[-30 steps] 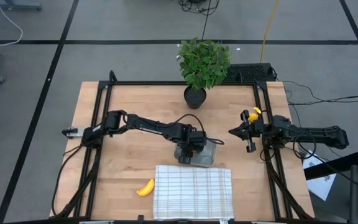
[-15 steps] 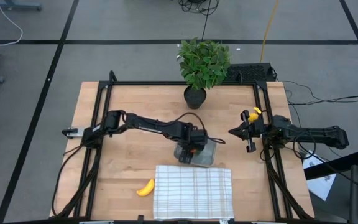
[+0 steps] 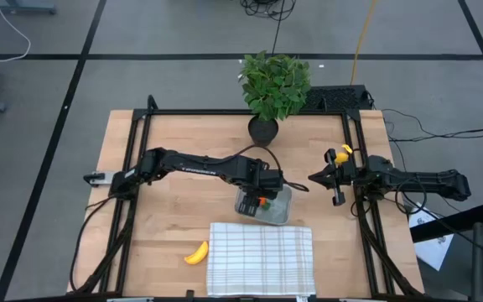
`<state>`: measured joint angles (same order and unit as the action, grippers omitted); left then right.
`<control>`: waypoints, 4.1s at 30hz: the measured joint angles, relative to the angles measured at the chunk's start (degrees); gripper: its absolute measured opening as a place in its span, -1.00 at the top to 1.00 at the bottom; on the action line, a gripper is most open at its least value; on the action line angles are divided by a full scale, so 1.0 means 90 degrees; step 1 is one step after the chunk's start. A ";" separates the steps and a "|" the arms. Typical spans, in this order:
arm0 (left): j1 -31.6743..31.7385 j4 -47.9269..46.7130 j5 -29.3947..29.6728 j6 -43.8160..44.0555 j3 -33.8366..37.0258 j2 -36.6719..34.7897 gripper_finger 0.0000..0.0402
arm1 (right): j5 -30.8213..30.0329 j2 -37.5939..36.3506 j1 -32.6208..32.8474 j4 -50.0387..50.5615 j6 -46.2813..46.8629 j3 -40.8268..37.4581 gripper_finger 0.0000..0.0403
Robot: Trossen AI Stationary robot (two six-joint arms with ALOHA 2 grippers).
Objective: Pick and placing Produce into tupperware
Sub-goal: Adjust the bin
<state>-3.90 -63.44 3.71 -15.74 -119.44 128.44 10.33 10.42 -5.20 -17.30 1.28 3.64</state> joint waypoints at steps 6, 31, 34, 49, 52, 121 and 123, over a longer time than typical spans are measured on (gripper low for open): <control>0.0017 -0.0346 0.0274 -0.0169 -0.0418 0.0007 0.39 | 0.0003 0.0002 -0.0001 0.0004 0.0118 0.0000 1.00; 0.0875 0.0077 0.0616 0.0069 0.0182 0.0010 0.96 | 0.0240 0.0747 0.0797 -0.0174 0.0330 0.0000 1.00; 0.0900 0.0075 0.0614 0.0021 0.0182 0.0010 0.99 | 0.0233 0.0977 0.1041 -0.0339 0.0341 -0.0002 1.00; 0.1253 -0.1385 0.0897 0.0432 0.0182 0.0010 0.97 | 0.0009 0.1558 0.1759 -0.0017 0.0751 0.0000 1.00; 0.1231 -0.1451 0.0915 0.0412 0.0182 0.0010 0.95 | -0.0119 0.1561 0.1759 0.0128 0.0756 -0.0002 1.00; -0.0248 0.7335 0.0476 0.3890 0.8140 -0.3848 0.95 | -0.0835 0.3720 0.1759 -0.0608 0.1285 -0.0002 1.00; -0.0250 0.7402 0.0415 0.3892 0.8143 -0.3842 0.95 | -0.1002 0.3838 0.1759 -0.0616 0.1285 -0.0002 1.00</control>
<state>-6.15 3.18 7.45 19.29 -46.15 93.86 1.31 44.96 10.63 -22.84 12.84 3.62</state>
